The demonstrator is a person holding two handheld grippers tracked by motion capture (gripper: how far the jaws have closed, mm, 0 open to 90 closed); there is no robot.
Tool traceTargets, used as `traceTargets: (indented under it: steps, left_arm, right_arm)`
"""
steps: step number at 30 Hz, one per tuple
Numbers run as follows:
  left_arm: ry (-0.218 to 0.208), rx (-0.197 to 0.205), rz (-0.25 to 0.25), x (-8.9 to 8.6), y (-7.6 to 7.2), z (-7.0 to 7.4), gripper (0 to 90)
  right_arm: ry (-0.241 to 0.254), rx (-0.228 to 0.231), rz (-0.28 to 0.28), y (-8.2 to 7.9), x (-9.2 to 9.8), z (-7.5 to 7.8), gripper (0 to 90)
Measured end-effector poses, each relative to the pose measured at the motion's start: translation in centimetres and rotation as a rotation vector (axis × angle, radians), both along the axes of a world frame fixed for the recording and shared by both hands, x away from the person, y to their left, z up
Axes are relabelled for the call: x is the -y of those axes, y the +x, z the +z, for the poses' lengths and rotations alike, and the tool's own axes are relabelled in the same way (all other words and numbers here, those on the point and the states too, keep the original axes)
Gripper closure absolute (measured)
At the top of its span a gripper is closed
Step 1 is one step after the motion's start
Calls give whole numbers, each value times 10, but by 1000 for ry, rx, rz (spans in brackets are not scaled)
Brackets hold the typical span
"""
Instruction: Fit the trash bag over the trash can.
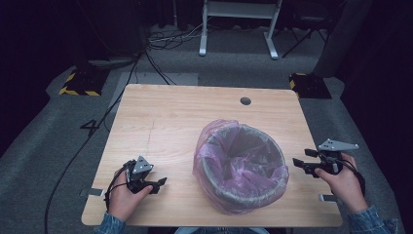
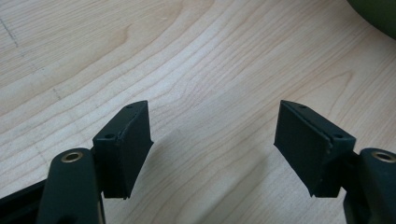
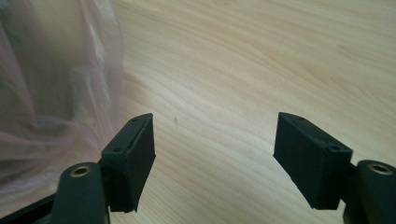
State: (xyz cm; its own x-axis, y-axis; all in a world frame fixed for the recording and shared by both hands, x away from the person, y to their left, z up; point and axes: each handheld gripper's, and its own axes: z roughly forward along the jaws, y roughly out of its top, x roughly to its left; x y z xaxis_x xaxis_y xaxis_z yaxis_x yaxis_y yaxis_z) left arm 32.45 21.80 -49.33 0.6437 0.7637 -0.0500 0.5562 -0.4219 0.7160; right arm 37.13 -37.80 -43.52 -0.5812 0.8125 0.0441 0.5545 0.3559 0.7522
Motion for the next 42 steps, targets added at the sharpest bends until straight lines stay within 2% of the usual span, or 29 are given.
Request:
traceTargets:
  steps: [3, 8, 16, 22, 25, 28, 30, 34, 38, 42]
  left_arm:
    - [14, -5, 6, -1, -1, 1, 269]
    - [35, -17, 4, -4, -1, 2, 265]
    - [54, -38, -22, -7, -4, 1, 252]
    - [39, -51, -34, -9, -7, -2, 243]
    - [19, -25, -44, -12, -8, -3, 243]
    - [-9, -25, -38, -15, -8, -4, 244]
    - [-5, -33, -33, -17, -8, -6, 243]
    - [-4, -24, -31, -18, -8, -7, 240]
    - [-7, 18, -39, -21, -6, -11, 234]
    - [10, 27, -43, -23, -5, -11, 234]
  right_arm:
    - [2, -14, -11, -4, 4, -9, 286]
    - [-26, -19, -21, -12, 10, -19, 272]
    - [-55, -27, -9, -30, 15, -34, 246]
    - [-28, -16, -15, -40, 17, -44, 231]
    - [-23, -17, -21, -42, 18, -52, 218]
    - [-39, -30, -6, -43, 18, -59, 208]
    - [-36, -36, -5, -43, 18, -64, 194]
    - [-23, -3, -21, -42, 17, -68, 169]
    - [-46, 7, 1, -40, 16, -69, 157]
    - [-48, 9, -3, -40, 15, -69, 155]
